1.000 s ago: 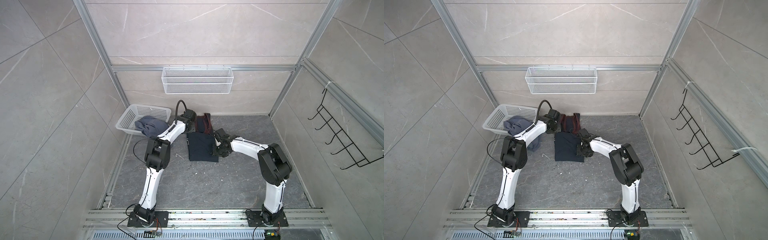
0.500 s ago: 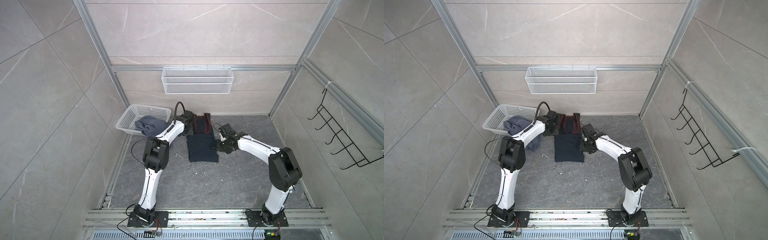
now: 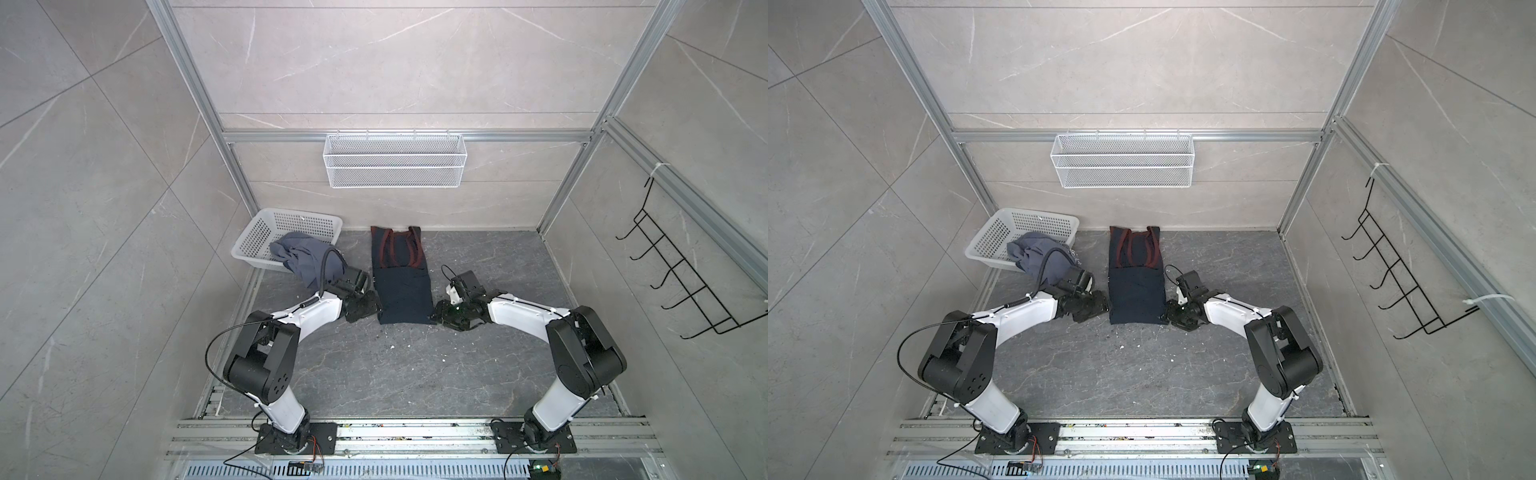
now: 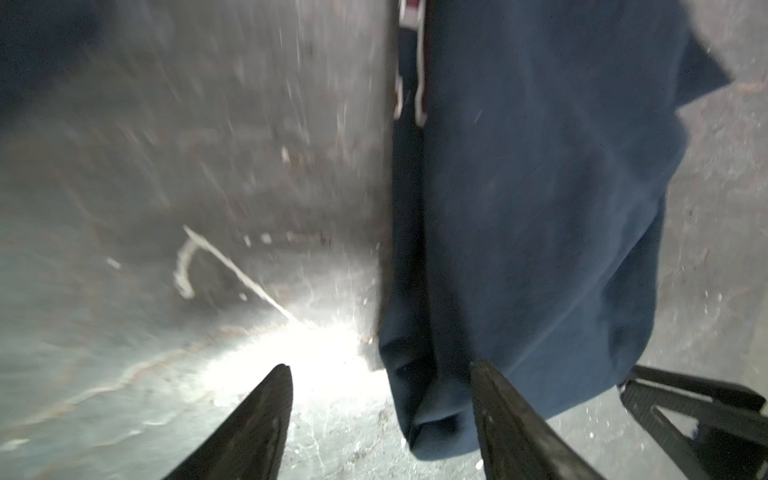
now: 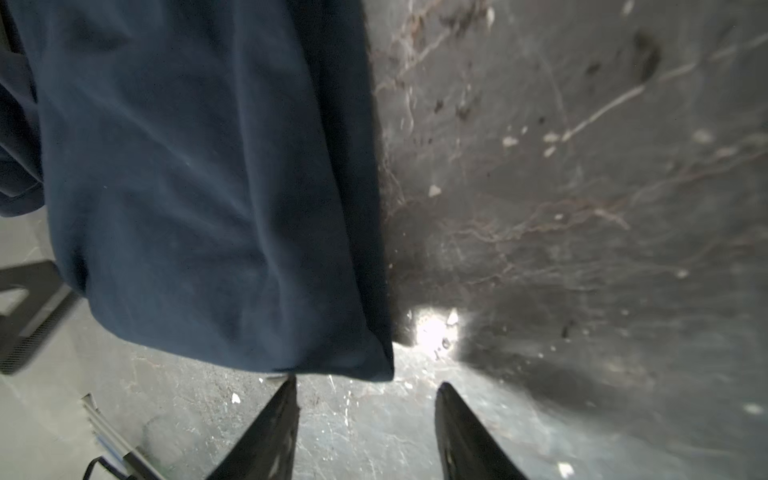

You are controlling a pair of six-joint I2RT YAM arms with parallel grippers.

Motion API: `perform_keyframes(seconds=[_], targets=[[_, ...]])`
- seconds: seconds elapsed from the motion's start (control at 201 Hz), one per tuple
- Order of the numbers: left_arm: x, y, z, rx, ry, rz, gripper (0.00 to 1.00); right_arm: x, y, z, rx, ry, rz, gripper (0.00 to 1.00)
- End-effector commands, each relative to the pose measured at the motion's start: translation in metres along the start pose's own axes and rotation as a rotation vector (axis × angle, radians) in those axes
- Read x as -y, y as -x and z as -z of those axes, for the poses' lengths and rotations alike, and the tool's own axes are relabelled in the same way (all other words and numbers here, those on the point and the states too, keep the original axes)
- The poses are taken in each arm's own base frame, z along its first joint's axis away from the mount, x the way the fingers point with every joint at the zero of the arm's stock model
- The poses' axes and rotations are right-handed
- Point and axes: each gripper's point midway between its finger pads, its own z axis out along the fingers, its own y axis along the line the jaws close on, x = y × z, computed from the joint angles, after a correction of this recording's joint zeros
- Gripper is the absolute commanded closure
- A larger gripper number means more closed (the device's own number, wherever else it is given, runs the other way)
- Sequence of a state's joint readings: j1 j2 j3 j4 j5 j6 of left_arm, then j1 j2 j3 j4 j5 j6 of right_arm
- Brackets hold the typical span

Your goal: Fold and stack the tank tops

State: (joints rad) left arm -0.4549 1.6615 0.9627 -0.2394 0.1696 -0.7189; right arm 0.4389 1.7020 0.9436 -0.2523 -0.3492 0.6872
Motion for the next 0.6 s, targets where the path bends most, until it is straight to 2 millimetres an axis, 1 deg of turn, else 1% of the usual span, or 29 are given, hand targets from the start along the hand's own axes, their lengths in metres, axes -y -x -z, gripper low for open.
perform_keyframes(seconds=[0.0, 0.11, 0.249, 0.448, 0.597], targets=[[0.042, 0.011, -0.003, 0.034, -0.201, 0.024, 0.29, -0.014, 0.009, 0.005, 0.037, 0.116, -0.024, 0.45], [0.041, -0.002, -0.014, 0.01, -0.202, 0.031, 0.29, -0.008, 0.005, -0.004, 0.027, 0.115, -0.037, 0.45], [0.038, -0.012, -0.021, -0.011, -0.202, 0.053, 0.34, 0.0, 0.002, -0.015, 0.014, 0.103, -0.049, 0.46], [0.032, -0.021, -0.023, -0.023, -0.189, 0.077, 0.45, 0.0, 0.005, -0.019, 0.021, 0.105, -0.043, 0.48], [0.025, -0.028, -0.026, -0.041, -0.172, 0.084, 0.57, 0.002, 0.008, -0.025, 0.02, 0.101, -0.042, 0.52]])
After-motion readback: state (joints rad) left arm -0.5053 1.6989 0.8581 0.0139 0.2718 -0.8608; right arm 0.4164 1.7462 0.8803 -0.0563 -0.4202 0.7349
